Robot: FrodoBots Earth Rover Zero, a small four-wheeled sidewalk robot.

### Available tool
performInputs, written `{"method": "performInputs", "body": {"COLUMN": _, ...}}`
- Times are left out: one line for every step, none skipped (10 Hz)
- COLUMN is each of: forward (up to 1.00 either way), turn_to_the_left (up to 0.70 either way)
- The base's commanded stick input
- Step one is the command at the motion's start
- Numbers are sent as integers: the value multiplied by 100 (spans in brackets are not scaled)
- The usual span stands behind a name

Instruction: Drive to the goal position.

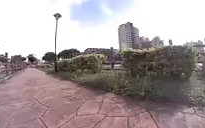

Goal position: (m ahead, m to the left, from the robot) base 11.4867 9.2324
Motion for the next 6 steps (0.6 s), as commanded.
{"method": "performInputs", "body": {"forward": 70, "turn_to_the_left": 46}}
{"method": "performInputs", "body": {"forward": 70, "turn_to_the_left": 46}}
{"method": "performInputs", "body": {"forward": 70, "turn_to_the_left": 46}}
{"method": "performInputs", "body": {"forward": 70, "turn_to_the_left": 46}}
{"method": "performInputs", "body": {"forward": 70, "turn_to_the_left": 46}}
{"method": "performInputs", "body": {"forward": 70, "turn_to_the_left": 46}}
